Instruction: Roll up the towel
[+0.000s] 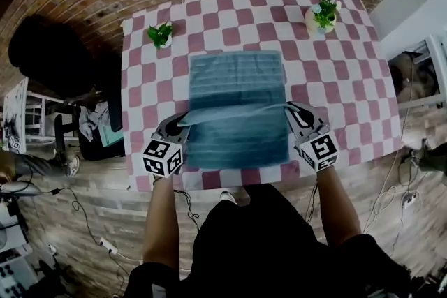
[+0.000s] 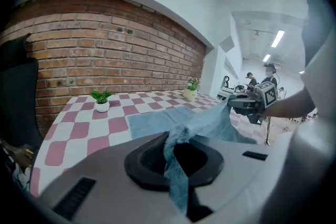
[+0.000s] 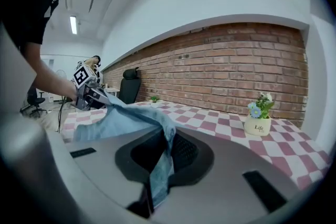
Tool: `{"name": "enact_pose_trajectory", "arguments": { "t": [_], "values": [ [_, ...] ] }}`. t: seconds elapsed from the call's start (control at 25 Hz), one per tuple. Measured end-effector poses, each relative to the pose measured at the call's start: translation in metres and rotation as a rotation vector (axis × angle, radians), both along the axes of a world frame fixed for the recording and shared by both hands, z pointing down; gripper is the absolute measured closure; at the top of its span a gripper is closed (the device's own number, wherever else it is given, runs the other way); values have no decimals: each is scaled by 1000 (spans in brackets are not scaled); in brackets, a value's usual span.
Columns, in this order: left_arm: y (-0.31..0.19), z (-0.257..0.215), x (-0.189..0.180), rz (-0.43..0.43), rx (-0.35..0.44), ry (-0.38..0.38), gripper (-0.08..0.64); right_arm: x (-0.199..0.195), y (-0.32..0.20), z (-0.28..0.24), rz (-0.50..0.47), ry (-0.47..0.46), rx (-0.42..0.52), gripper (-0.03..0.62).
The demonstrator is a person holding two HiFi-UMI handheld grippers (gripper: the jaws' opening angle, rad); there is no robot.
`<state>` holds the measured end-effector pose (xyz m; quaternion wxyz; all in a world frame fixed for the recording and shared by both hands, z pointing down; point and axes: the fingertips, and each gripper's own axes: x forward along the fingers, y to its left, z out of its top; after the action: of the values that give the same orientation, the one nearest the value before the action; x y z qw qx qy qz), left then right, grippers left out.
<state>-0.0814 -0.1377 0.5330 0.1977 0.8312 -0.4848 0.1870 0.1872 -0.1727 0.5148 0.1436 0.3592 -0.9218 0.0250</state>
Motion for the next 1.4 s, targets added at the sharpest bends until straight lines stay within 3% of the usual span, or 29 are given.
{"name": "enact_pose_trajectory", "arguments": {
  "t": [0.2, 0.52, 0.84, 1.0, 1.12, 1.2, 1.28, 1.4],
  "values": [
    [-60, 23, -13, -20, -81, -69, 540, -13, -57, 26, -26, 36, -48, 575],
    [-130, 62, -20, -50, -226, -95, 535, -18, -126, 60, 21, 122, -115, 568],
    [-169, 93, -32, -42, -296, -150, 522, -32, -179, 82, 39, 208, -143, 561],
    [-186, 94, -38, -66, -243, -176, 445, -30, -196, 94, 76, 275, -161, 519],
    [-199, 87, -44, -106, -152, -174, 472, -16, -203, 106, 147, 330, -182, 489],
    [-201, 88, -53, -131, -132, -224, 406, -4, -207, 108, 205, 358, -174, 465],
    [-194, 84, -59, -153, -104, -233, 379, 3, -206, 105, 228, 350, -167, 383],
    [-169, 75, -60, -125, -74, -220, 335, 3, -189, 87, 183, 301, -134, 383]
  ]
}}
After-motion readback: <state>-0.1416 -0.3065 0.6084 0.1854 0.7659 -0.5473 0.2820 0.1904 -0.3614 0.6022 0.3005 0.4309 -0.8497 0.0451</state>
